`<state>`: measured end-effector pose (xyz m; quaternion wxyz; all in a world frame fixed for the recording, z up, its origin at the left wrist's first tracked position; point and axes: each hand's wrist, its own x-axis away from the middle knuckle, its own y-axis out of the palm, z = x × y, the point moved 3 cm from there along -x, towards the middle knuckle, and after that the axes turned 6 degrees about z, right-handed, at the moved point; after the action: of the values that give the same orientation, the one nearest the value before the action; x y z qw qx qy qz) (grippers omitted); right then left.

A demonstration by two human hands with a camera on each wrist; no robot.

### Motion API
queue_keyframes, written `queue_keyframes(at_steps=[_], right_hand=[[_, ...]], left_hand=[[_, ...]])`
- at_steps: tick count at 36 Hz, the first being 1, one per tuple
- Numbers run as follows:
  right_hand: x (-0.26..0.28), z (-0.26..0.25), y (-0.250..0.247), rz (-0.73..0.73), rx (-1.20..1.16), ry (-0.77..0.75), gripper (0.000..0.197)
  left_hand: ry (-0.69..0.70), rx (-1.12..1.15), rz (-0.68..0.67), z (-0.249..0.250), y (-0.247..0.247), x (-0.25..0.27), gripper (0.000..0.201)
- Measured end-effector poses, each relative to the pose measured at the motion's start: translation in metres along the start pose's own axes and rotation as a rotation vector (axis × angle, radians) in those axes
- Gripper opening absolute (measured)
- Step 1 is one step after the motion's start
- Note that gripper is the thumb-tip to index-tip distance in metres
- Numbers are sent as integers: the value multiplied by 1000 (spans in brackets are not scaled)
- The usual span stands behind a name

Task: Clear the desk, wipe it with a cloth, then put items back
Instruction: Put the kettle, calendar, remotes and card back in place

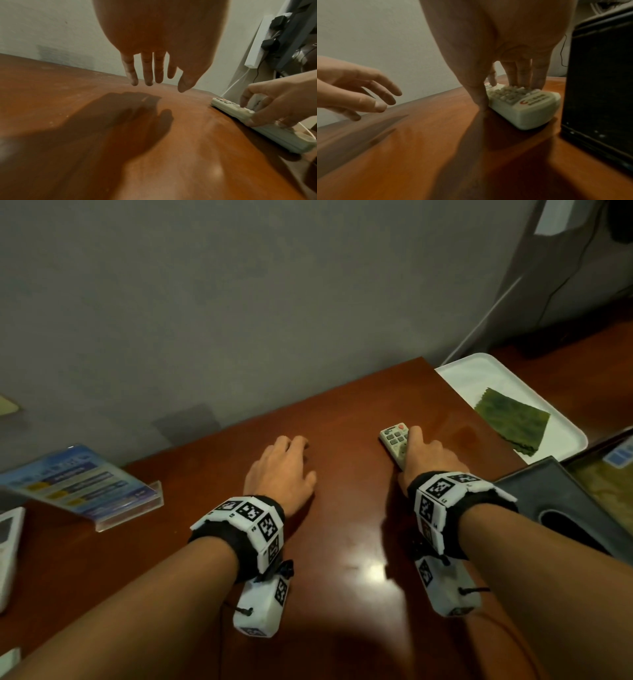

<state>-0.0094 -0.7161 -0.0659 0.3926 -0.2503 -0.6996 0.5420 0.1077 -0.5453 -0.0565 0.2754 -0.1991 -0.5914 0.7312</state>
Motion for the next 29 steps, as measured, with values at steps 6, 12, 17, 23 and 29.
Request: queue_keyframes(at_steps=[6,12,17,23,29], right_hand=[[8,-18,-5,-14,-26,3,52],[41,-63,-15,11,-99,-75,53],[87,-115,-9,30,-102,-159,55],[155,-185,11,-24,-108,-256,53],[218,-250,38,-84,-118,-344,55]], left_hand=[[-20,4,14,-15,-9,7,47],[-55,34,58,-49,-32,35,45],[-110,56,81,-100,-52,76,43],[-185,10,101,-173,-73,140,32],[-266,20,148,-243,-96,189,33]])
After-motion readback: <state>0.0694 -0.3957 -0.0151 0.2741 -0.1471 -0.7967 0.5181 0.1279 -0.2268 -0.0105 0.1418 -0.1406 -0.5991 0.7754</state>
